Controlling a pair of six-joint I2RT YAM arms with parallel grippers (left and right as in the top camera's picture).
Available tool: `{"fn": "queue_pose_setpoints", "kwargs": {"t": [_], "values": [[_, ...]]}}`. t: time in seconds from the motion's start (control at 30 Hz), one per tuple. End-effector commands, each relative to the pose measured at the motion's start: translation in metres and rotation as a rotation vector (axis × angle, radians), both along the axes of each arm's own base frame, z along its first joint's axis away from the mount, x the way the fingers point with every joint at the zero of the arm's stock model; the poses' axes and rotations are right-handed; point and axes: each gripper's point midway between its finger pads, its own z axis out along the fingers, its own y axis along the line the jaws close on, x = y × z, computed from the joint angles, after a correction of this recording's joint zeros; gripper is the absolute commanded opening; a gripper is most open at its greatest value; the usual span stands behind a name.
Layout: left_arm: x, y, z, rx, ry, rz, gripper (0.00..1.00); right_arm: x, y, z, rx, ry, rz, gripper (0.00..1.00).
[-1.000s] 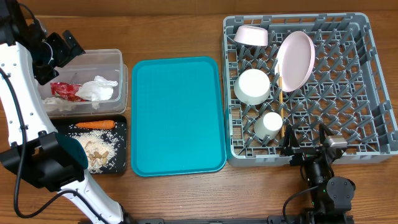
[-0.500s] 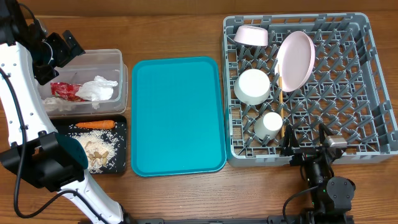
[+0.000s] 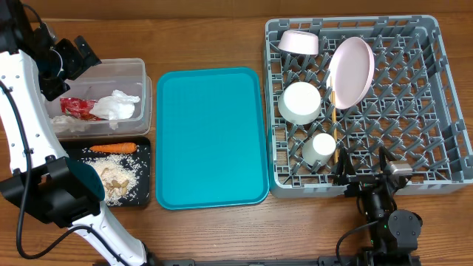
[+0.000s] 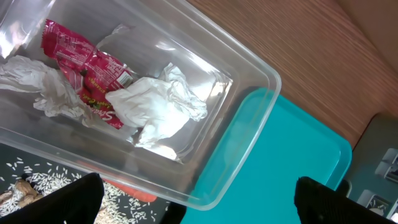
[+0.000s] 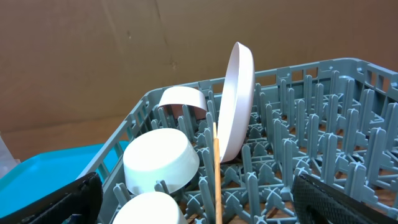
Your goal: Sort waste into correct bins and load items into the dishwasher
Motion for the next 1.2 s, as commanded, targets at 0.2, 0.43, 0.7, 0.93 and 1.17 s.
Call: {"fn": "queue_pose_setpoints", "kwargs": {"t": [0.2,0.43,0.7,0.93,1.17], "values": [[-0.003,-0.015,0.035,0.031,-0.081,-0.029,1.0,0.0,0.001,-0.002,-0.019,-0.007,0.006,1.0],[-0.029,-0.055,0.113,0.092,-0.261,-0.097,1.0,0.0,0.001,-0.002,-0.019,-0.007,0.006,1.0],[-0.084,-0.104,0.197,0.149,-0.486,-0.184,1.0,0.0,0.001,-0.002,-0.019,-0.007,0.006,1.0],[-0.129,-0.147,0.24,0.156,-0.632,-0.287,1.0,0.0,0.001,-0.002,-0.019,-0.007,0.006,1.0],[-0.161,-0.16,0.244,0.153,-0.666,-0.319,1.0,0.0,0.001,-0.002,-0.019,-0.007,0.006,1.0]]}}
